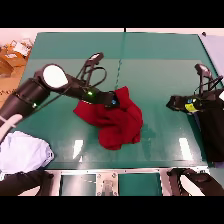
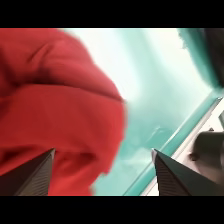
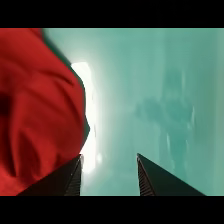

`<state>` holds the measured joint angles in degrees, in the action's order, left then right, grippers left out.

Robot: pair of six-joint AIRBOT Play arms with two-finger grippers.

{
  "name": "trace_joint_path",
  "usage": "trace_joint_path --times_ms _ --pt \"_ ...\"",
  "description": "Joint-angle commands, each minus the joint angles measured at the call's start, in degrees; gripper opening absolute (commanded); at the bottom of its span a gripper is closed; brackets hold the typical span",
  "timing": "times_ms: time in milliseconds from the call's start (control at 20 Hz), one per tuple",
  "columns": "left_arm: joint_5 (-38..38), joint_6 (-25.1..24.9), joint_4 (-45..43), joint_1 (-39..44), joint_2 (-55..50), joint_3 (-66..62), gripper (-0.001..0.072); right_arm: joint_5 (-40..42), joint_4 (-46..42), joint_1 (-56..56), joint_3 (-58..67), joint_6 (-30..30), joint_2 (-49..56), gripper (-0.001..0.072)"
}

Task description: Fold the shirts.

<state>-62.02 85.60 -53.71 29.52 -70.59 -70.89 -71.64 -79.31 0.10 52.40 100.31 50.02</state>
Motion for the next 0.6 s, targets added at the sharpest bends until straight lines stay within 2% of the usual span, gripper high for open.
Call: trace_joint_path --times_ms 0,100,300,500,550 --pt "-10.6 -2.3 -0.2 -8.4 -0.9 -1.4 0.0710 -3.8 -0.8 0.1 -7.1 1.7 -1.2 0.0393" --pt "-13.8 -3.7 -0.7 -15.1 -0.8 -1.3 0.0710 -1.2 5.7 0.2 -15.6 1.2 -1.7 0.0395" --pt "-13.9 -3.6 -5.2 -23.9 -1.0 -1.3 0.0710 13.0 22.1 2.6 -29.1 -3.9 -0.7 0.0393" --pt "-12.8 -3.6 -6.3 -26.8 -1.2 0.5 0.0710 21.8 30.9 9.7 -31.1 -7.6 7.6 0.0391" --pt "-12.2 -3.6 -7.1 -26.8 -1.2 1.2 0.0710 23.1 32.6 11.6 -30.5 -8.5 10.4 0.0371"
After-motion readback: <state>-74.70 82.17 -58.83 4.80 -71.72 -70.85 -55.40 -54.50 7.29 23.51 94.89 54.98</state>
